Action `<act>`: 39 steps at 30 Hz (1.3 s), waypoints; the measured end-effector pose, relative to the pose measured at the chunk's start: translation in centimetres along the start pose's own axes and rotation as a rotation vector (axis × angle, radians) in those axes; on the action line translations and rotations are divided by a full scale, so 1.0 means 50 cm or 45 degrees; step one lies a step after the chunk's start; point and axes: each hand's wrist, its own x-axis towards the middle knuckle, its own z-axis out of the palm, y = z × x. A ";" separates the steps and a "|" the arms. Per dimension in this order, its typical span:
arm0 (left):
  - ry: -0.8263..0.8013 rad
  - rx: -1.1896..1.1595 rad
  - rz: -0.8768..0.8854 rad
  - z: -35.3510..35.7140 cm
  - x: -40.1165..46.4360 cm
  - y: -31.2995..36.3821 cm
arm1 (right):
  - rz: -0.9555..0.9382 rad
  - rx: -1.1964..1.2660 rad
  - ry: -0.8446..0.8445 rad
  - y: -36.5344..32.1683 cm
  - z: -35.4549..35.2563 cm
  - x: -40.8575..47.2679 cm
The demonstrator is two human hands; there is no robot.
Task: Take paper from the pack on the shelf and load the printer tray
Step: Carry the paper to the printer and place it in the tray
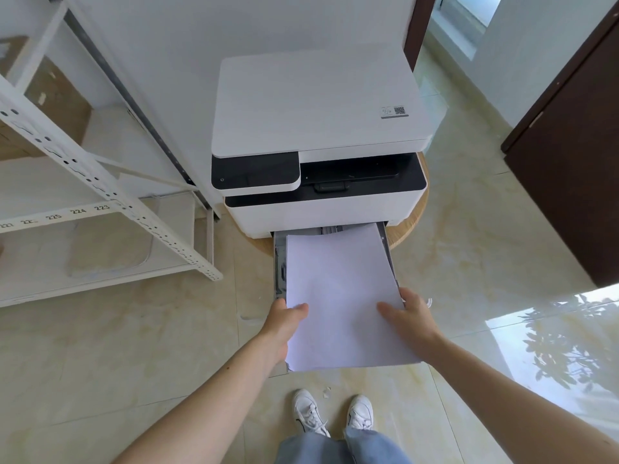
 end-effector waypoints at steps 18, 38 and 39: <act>-0.048 -0.132 -0.123 -0.016 0.075 0.052 | 0.048 0.092 -0.003 -0.058 0.005 0.129; 0.118 0.181 0.345 -0.015 0.110 0.051 | 0.265 0.125 0.015 -0.058 -0.007 0.150; 0.128 0.196 0.352 -0.019 0.106 0.045 | 0.272 0.126 0.024 -0.055 -0.004 0.152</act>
